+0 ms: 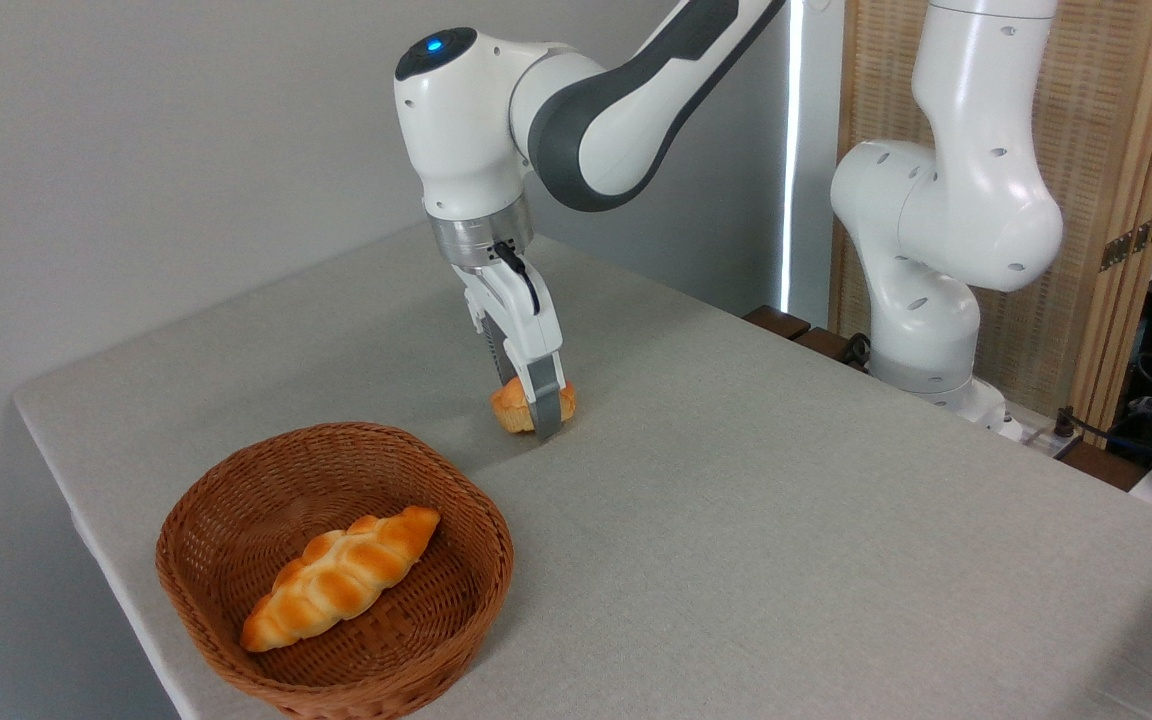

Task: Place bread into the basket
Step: 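Close the gripper on the round bread roll, then lift the roll and carry it over the wicker basket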

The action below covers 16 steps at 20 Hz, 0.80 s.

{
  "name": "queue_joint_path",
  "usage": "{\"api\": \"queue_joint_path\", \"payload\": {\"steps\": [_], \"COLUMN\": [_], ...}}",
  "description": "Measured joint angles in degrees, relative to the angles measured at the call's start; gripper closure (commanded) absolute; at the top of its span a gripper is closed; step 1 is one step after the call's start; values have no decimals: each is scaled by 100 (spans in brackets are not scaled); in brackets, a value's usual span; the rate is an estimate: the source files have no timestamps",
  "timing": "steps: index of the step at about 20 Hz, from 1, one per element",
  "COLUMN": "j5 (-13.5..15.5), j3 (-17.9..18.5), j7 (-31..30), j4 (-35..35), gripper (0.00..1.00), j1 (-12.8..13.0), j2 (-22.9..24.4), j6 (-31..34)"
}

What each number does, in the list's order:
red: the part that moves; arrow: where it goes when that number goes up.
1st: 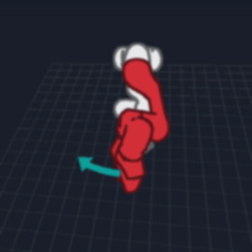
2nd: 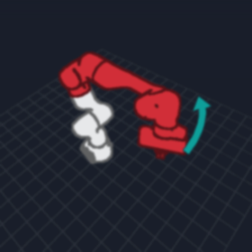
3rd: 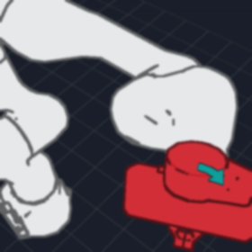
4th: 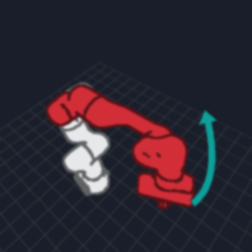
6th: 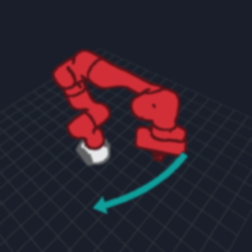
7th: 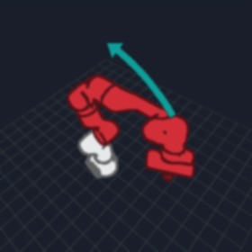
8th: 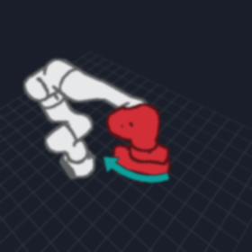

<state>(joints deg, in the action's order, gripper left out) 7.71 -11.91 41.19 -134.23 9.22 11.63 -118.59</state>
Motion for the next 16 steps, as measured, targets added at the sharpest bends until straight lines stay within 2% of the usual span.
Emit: {"api": "queue_joint_path", "payload": {"steps": [11, 16], "j5": [0, 0], "j3": [-10, 110], "j7": [0, -1], "j4": [50, 581], "gripper": [77, 77], "j1": [2, -37], "j2": [5, 15], "j6": [0, 122]}}
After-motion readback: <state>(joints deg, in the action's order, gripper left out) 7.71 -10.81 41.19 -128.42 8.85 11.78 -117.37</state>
